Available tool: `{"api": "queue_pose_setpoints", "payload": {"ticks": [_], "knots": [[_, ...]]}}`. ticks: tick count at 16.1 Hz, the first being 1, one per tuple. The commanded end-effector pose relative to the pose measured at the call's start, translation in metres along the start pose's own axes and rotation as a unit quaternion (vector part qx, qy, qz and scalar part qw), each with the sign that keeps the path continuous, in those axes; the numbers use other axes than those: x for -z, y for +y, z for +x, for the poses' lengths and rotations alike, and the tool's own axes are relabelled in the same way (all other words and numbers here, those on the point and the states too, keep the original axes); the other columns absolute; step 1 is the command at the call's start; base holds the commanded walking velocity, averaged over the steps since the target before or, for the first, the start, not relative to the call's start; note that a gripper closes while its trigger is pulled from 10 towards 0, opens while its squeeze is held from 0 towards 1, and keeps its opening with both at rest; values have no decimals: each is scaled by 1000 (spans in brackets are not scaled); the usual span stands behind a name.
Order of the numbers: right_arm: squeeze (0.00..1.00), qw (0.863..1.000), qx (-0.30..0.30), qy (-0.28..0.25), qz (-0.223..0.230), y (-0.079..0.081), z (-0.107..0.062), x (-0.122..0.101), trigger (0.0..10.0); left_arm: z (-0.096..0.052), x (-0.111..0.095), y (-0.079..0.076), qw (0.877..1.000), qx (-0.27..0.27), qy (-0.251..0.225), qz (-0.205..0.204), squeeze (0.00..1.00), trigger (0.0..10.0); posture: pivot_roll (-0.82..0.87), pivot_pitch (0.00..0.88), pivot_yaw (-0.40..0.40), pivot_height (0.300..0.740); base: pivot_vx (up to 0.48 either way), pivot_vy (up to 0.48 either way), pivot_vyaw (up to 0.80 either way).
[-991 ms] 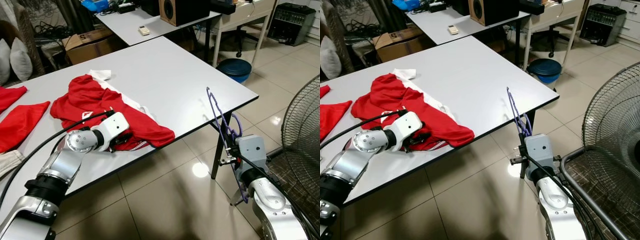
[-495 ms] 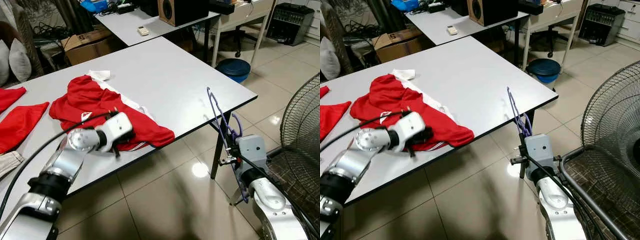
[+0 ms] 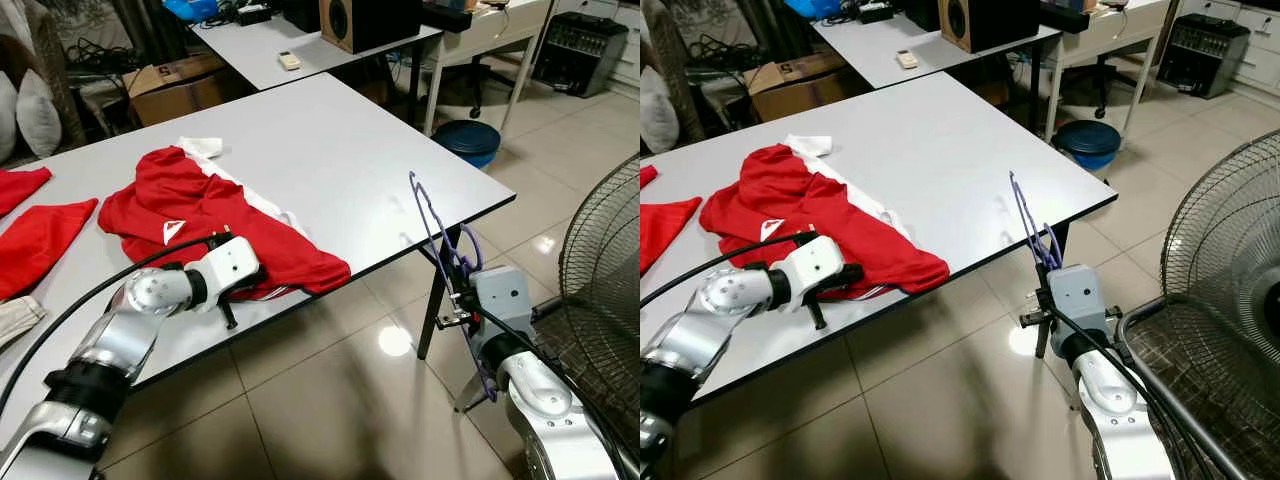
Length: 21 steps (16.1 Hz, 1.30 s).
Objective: Hang hanger
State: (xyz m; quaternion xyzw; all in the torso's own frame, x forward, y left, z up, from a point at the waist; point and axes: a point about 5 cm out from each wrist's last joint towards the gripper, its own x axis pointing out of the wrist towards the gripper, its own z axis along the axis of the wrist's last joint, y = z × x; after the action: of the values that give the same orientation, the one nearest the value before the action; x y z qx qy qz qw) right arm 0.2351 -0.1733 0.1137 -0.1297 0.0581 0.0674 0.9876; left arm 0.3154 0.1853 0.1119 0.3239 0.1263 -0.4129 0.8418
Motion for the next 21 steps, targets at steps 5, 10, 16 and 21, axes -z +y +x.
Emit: {"api": "queue_pose_setpoints", "payload": {"ticks": [5, 10, 16, 21], "knots": [[0, 1000, -10, 5, -4, 3, 3, 0, 10000, -4, 1, -2, 1000, 19, -5, 2, 1000, 10000, -235, 0, 114, 740, 0, 0, 0], [0, 1000, -5, 6, -8, 0, 0, 0, 10000, 4, 3, -5, 999, 25, 17, 40, 0, 10000, -257, 0, 128, 740, 0, 0, 0], [0, 1000, -4, 7, -9, 1, -1, 1, 10000, 7, 3, -5, 999, 20, 14, 47, 0, 0, -257, 0, 124, 740, 0, 0, 0], [0, 1000, -15, 6, -16, 0, 1, -1, 10000, 7, 7, -5, 999, 4, 12, 37, 0, 0, -259, 0, 98, 740, 0, 0, 0]]}}
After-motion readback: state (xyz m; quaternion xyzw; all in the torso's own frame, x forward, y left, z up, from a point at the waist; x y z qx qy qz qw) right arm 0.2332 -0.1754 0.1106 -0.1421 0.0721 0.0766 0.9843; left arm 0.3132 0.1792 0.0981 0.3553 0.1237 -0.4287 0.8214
